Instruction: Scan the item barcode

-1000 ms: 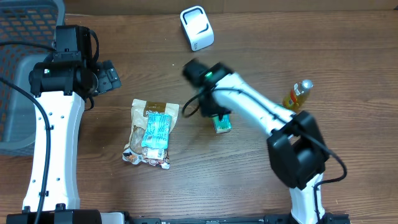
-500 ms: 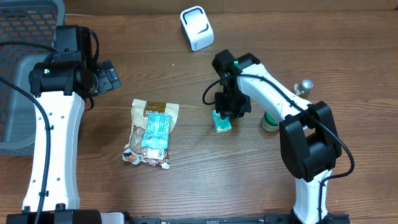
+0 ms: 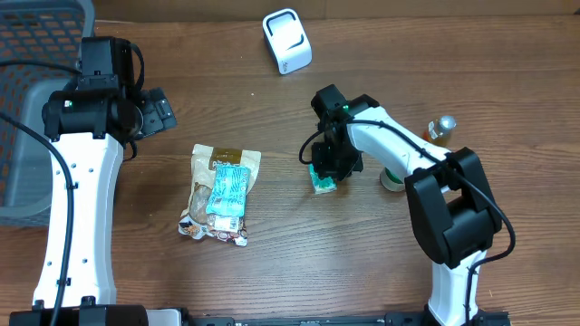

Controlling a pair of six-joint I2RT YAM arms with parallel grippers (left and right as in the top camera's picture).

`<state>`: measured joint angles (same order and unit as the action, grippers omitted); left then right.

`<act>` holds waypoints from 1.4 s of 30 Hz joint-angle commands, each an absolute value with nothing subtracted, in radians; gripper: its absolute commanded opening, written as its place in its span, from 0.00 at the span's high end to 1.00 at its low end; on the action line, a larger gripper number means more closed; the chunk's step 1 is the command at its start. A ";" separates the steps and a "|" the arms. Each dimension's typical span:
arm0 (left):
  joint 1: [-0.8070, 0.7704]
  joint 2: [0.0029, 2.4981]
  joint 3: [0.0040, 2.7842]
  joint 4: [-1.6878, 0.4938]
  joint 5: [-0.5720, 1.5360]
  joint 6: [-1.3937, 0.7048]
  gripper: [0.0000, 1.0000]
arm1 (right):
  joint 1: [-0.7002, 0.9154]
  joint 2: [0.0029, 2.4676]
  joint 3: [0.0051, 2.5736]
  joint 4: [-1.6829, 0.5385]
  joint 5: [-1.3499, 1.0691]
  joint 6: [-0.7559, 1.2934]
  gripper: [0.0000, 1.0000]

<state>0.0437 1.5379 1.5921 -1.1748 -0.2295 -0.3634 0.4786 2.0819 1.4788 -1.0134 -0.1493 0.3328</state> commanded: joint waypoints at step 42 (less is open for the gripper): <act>0.046 1.533 1.601 -1.171 -0.243 -0.351 0.00 | 0.902 2.253 1.622 -1.260 0.965 0.502 0.96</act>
